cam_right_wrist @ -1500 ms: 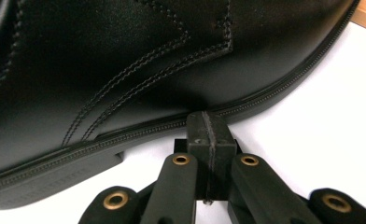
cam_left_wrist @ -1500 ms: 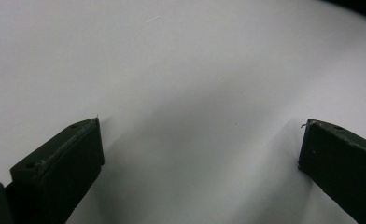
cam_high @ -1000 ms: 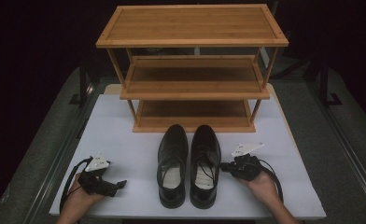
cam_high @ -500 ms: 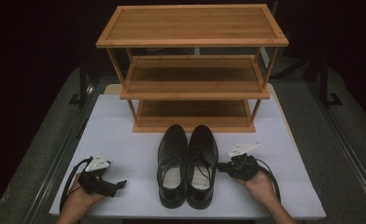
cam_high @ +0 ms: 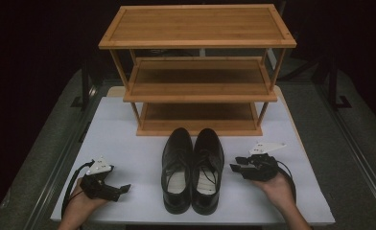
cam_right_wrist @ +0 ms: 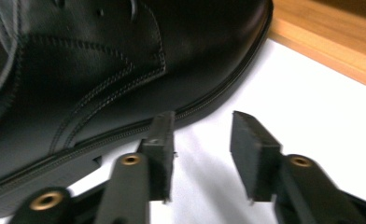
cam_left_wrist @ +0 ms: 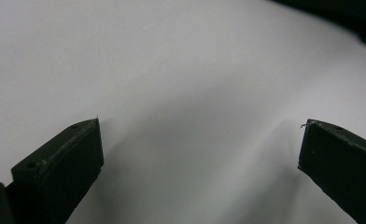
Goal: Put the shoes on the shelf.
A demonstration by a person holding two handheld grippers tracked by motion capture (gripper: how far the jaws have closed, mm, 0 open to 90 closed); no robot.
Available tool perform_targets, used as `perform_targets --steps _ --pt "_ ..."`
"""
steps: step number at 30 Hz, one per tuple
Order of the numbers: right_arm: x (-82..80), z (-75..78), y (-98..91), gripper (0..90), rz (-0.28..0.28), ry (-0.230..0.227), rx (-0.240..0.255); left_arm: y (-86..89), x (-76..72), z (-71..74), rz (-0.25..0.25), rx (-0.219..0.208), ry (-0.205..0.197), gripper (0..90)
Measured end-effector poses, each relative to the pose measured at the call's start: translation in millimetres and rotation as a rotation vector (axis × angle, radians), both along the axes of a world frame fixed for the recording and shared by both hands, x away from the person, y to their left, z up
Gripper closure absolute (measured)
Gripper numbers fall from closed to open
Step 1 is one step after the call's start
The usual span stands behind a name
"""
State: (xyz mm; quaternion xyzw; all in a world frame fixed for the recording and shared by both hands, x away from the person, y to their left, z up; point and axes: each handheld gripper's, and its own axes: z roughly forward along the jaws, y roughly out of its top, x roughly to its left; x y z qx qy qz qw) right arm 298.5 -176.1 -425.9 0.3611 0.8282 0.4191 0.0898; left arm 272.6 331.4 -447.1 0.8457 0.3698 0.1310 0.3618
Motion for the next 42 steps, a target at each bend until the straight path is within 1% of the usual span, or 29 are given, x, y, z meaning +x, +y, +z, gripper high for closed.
perform_targets --steps 2,4,5,6,7,8,10,11,13,14,16,19,21,22,25,29,32,36,42 --pt "-0.3 2.9 -1.8 53.5 -0.007 -0.002 0.004 -1.5 -0.7 4.9 0.005 -0.029 -0.012 0.0" --pt "-0.9 6.8 -3.3 50.5 -0.013 -0.002 0.013 -2.8 -1.5 12.4 0.002 -0.057 -0.03 6.2" --pt "-1.3 8.9 -3.6 49.0 -0.011 -0.003 0.015 -4.0 -1.8 16.7 0.009 -0.068 -0.04 6.4" --pt "-2.1 11.2 -3.9 48.3 -0.014 -0.009 0.018 -5.3 -2.3 21.2 0.01 -0.085 -0.048 7.5" --pt "-2.7 13.4 -3.9 48.2 -0.009 -0.013 0.026 -6.4 -2.8 26.1 0.004 -0.097 -0.06 13.3" --pt "-3.6 16.0 -3.7 47.3 -0.006 -0.016 0.031 -8.3 -2.8 30.7 0.004 -0.109 -0.067 15.9" --pt "-5.2 21.0 -2.8 46.3 0.0 -0.023 0.043 -12.7 -2.6 39.4 0.001 -0.135 -0.074 16.4" --pt "-6.0 23.4 -2.0 45.9 0.003 -0.03 0.046 -14.9 -2.6 43.6 -0.007 -0.146 -0.077 20.3" --pt "-7.9 28.1 0.0 45.9 0.01 -0.036 0.053 -20.7 -2.1 51.1 -0.02 -0.164 -0.085 23.8" --pt "-8.6 30.3 1.1 45.9 0.014 -0.039 0.056 -24.1 -1.8 54.6 -0.027 -0.166 -0.088 24.9" --pt "-9.6 34.7 3.7 45.9 0.023 -0.045 0.067 -30.8 -1.0 61.4 -0.054 -0.169 -0.09 30.8" --pt "-10.5 41.1 9.0 45.9 0.038 -0.053 0.08 -42.6 1.5 70.5 -0.09 -0.175 -0.095 34.4" --pt "-10.8 44.0 12.4 45.8 0.047 -0.054 0.089 -50.9 3.9 75.8 -0.113 -0.19 -0.099 38.1" --pt "-11.0 45.4 14.4 45.5 0.055 -0.056 0.093 -55.7 5.1 78.0 -0.125 -0.195 -0.098 38.8" --pt "-11.3 49.0 20.9 45.1 0.074 -0.061 0.101 -69.7 9.3 83.8 -0.161 -0.184 -0.101 40.6" --pt "-9.8 53.1 29.6 44.8 0.093 -0.059 0.115 -87.7 16.0 89.5 -0.196 -0.188 -0.107 40.8" --pt "-8.1 55.1 36.2 44.7 0.108 -0.063 0.118 -101.3 21.3 91.2 -0.222 -0.185 -0.109 40.8" --pt "-5.0 56.6 46.5 44.3 0.128 -0.07 0.115 -117.6 29.3 89.6 -0.25 -0.178 -0.098 41.1" --pt "0.1 54.9 55.4 44.2 0.136 -0.066 0.114 -130.9 34.9 85.4 -0.273 -0.173 -0.087 41.1"
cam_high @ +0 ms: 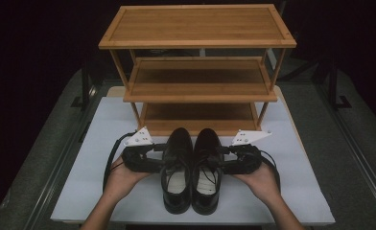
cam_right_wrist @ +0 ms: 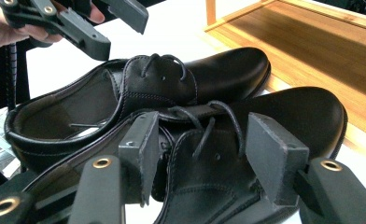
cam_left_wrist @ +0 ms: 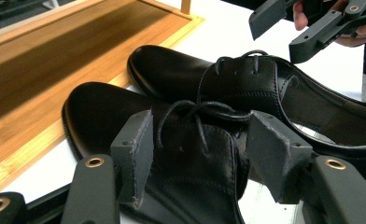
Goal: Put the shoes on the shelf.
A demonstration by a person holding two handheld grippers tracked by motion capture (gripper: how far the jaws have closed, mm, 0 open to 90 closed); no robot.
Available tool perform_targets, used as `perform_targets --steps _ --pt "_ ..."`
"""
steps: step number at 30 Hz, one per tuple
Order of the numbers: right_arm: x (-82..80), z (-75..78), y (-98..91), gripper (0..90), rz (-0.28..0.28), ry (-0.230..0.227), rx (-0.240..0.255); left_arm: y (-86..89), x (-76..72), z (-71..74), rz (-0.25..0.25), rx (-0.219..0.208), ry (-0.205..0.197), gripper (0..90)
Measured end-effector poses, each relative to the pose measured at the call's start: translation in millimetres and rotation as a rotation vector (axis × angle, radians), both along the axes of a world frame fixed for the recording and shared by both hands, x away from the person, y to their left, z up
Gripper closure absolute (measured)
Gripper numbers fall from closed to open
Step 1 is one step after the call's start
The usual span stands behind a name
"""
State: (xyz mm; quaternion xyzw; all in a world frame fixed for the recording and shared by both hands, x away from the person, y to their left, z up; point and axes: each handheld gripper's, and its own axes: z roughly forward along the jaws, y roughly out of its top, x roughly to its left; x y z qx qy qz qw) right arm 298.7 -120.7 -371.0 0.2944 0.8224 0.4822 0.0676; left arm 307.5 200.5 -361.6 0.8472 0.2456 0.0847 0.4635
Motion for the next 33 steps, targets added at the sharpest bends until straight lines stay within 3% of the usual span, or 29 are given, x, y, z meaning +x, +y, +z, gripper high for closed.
perform_targets --steps 7,14,19,22,27,33 --pt "3.6 -7.3 6.5 44.2 0.0 0.013 -0.021 -4.8 0.4 -6.9 -0.011 0.01 0.016 40.6" --pt "0.8 -16.6 7.9 44.6 0.0 0.04 -0.042 -9.7 -2.6 -17.0 -0.038 0.058 0.035 40.5" --pt "-0.2 -22.5 8.4 48.0 -0.001 0.044 -0.053 -8.0 -3.1 -17.9 -0.04 0.06 0.034 43.9" --pt "0.3 -23.7 7.6 50.8 -0.003 0.057 -0.043 -7.6 -4.1 -18.4 -0.035 0.088 0.01 54.2" --pt "0.5 -25.3 8.4 58.8 0.007 0.076 -0.032 -8.7 -5.7 -17.8 -0.044 0.098 0.01 65.6" --pt "-3.9 -24.4 10.1 82.3 0.018 0.047 -0.056 -11.4 -10.6 -17.2 -0.042 0.121 -0.01 83.5"
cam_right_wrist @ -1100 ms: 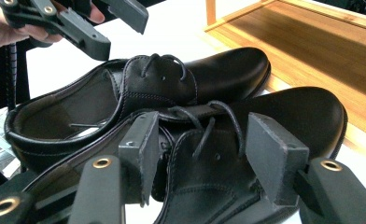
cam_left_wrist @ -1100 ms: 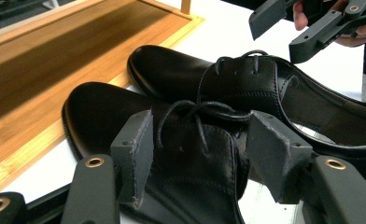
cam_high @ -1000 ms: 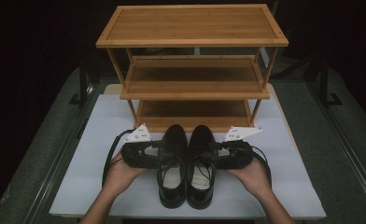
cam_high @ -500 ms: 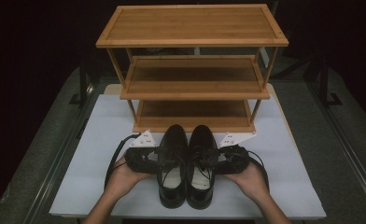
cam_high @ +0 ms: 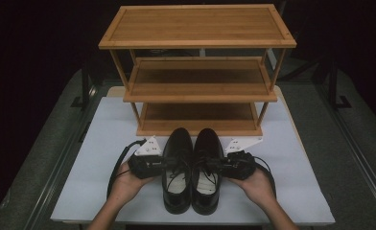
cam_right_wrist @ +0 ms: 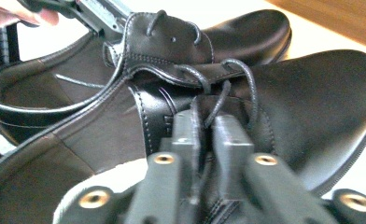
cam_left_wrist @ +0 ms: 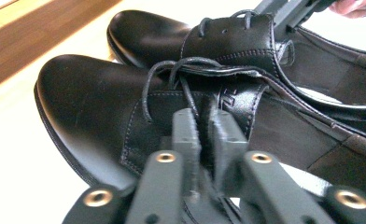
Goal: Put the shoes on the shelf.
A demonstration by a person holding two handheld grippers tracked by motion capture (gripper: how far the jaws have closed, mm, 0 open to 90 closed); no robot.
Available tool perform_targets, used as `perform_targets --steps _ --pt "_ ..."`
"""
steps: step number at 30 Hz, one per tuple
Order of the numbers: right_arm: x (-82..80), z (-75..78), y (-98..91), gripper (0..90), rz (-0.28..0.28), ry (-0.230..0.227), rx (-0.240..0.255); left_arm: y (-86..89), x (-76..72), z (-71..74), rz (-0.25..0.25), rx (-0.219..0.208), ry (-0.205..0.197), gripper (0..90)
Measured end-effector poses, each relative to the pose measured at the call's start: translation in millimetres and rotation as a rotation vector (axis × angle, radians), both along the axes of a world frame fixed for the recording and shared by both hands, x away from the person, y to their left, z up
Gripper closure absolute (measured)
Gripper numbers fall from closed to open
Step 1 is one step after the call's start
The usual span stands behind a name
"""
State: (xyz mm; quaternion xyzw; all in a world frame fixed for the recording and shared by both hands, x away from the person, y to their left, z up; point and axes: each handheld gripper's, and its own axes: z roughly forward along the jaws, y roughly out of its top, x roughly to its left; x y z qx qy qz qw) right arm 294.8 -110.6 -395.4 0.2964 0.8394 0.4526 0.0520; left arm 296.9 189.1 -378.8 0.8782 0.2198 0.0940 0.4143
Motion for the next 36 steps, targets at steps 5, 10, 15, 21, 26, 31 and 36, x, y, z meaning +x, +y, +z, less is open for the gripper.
perform_targets --steps 5,10,15,21,26,31,36 --pt "-3.3 0.5 1.5 86.2 -0.016 -0.029 -0.018 0.3 -3.7 0.8 0.021 0.004 -0.031 87.1" --pt "-5.6 5.5 -3.5 86.6 -0.056 -0.05 -0.007 2.0 -6.6 5.8 0.065 0.0 -0.063 87.2" --pt "-4.2 9.4 -9.5 86.9 -0.102 -0.075 -0.008 9.5 -6.5 11.5 0.109 -0.001 -0.09 87.4" --pt "-2.2 14.9 -18.3 87.0 -0.131 -0.083 0.001 17.3 -5.9 17.0 0.149 -0.028 -0.102 87.5" --pt "1.5 20.6 -24.0 86.9 -0.142 -0.092 0.019 19.3 -1.7 23.2 0.158 -0.044 -0.111 87.5" --pt "12.7 25.8 -27.2 86.9 -0.155 -0.099 0.025 19.8 11.2 27.8 0.177 -0.059 -0.117 87.4" --pt "29.8 28.7 -28.8 86.9 -0.172 -0.108 0.021 17.5 27.6 28.1 0.189 -0.064 -0.126 87.4"
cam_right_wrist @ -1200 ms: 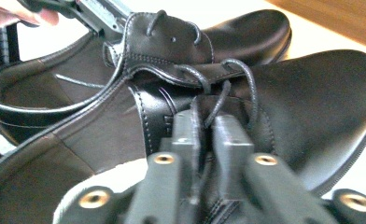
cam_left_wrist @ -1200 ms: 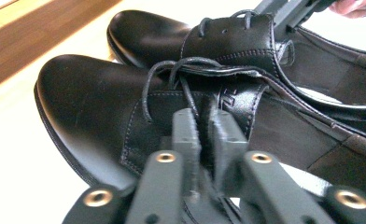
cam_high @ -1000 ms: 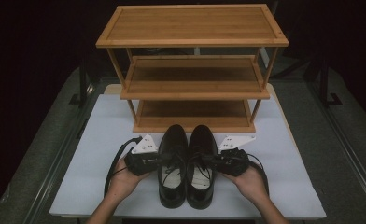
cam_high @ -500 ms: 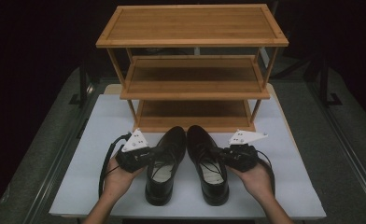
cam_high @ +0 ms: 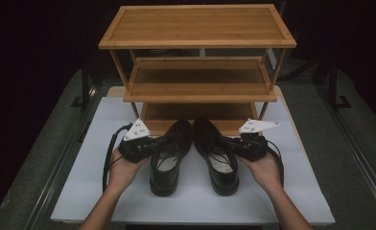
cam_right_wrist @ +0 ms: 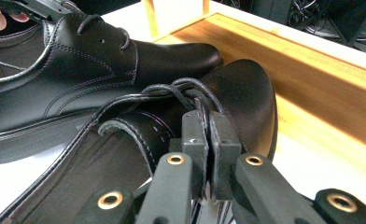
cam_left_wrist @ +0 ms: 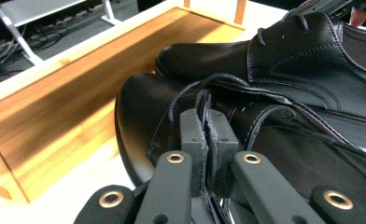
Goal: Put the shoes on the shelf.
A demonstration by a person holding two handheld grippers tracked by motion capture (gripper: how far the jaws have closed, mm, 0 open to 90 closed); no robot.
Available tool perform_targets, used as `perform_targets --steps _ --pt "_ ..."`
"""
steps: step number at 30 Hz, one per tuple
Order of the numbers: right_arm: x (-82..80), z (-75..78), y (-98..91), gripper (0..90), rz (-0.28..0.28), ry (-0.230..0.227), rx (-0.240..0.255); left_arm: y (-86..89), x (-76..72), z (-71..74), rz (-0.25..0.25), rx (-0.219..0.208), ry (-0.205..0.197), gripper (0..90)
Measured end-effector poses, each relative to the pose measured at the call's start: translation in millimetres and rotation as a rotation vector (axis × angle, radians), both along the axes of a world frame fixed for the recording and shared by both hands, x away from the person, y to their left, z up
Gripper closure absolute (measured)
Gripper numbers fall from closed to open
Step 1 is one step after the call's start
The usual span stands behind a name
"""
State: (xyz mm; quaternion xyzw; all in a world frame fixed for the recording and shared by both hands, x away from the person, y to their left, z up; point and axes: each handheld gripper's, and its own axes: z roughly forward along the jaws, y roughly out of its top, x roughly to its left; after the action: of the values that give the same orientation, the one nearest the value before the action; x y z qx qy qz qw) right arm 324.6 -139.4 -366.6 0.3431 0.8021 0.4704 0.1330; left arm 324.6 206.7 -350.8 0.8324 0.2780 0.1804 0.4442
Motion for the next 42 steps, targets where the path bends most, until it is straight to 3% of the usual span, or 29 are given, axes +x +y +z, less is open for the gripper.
perform_targets --steps 17,23,31,38,42 --pt "71.9 -9.6 11.1 86.8 -0.087 -0.032 -0.042 -23.5 72.8 -13.5 0.075 0.02 -0.034 87.3" --pt "90.9 -13.1 15.9 86.7 -0.132 -0.043 -0.039 -33.9 93.9 -16.9 0.103 0.029 -0.065 87.3" --pt "103.9 -18.7 19.1 86.6 -0.162 -0.045 -0.046 -40.3 105.6 -27.1 0.121 0.009 -0.049 87.3" --pt "99.4 -23.2 15.6 84.7 -0.157 -0.039 -0.027 -37.7 98.8 -30.5 0.088 0.004 -0.031 85.5" --pt "97.5 -22.3 13.9 73.0 -0.151 -0.021 -0.013 -36.6 96.6 -29.6 0.072 -0.009 -0.007 77.5"
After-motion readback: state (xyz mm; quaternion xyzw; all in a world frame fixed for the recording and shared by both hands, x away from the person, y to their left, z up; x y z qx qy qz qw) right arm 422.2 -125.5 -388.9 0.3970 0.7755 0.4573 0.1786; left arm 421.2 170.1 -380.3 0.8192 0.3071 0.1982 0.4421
